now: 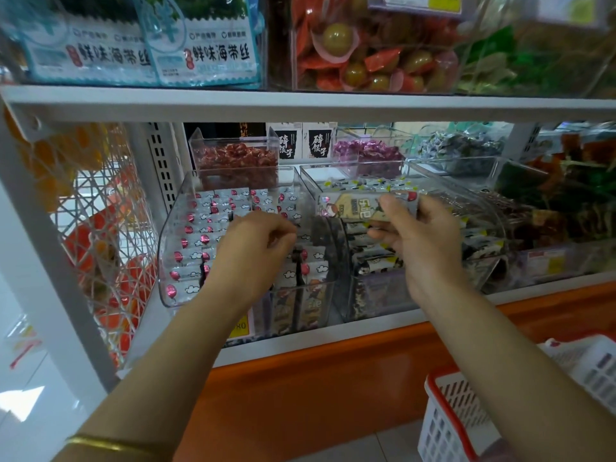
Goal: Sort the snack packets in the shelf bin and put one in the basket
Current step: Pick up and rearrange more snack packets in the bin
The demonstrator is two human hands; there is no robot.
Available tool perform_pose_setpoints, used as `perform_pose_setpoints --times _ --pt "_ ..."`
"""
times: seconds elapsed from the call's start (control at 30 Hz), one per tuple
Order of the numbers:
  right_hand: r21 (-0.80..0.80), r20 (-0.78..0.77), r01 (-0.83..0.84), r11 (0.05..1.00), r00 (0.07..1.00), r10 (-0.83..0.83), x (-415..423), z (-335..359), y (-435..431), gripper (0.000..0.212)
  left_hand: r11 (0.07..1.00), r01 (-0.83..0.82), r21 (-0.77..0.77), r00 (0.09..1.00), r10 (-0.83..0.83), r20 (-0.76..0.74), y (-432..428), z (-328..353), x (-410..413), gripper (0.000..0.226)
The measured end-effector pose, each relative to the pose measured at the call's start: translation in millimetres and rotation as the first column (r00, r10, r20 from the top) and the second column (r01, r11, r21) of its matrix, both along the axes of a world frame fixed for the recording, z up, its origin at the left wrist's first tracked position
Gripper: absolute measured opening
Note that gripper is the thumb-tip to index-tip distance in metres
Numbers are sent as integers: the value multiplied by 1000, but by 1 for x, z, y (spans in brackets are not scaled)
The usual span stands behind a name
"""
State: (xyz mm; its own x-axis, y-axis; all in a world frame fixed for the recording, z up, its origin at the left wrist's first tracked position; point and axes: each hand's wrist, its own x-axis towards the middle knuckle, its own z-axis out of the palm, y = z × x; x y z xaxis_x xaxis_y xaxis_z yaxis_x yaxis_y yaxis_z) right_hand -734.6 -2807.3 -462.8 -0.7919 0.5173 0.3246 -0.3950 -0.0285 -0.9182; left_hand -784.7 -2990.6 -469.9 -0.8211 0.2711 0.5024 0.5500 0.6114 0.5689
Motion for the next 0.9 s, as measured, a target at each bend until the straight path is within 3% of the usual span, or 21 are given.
perform_pose_setpoints --times 0.2,0.33,0.43,0.6,0.73,0.9 --pt "37 4 0 999 1000 0 -5 -3 -6 13 934 -32 -356 999 29 -12 14 -9 -7 30" --pt "87 12 29 996 999 -30 -7 -2 -8 13 936 -14 -353 997 38 62 16 -7 -11 32" --pt "261 -16 91 961 996 -90 -8 3 -9 15 939 23 -344 990 26 135 13 -5 -15 30" --pt "652 -81 120 749 993 -88 -15 17 -16 19 971 73 -227 973 -20 228 7 -2 -16 38" --pt "787 -27 50 615 999 -46 -26 23 -18 34 971 122 -203 962 -65 267 3 -1 -15 45" --pt "904 61 -38 426 997 -40 -41 36 -20 38 963 150 -224 953 -81 293 -2 -2 -15 50"
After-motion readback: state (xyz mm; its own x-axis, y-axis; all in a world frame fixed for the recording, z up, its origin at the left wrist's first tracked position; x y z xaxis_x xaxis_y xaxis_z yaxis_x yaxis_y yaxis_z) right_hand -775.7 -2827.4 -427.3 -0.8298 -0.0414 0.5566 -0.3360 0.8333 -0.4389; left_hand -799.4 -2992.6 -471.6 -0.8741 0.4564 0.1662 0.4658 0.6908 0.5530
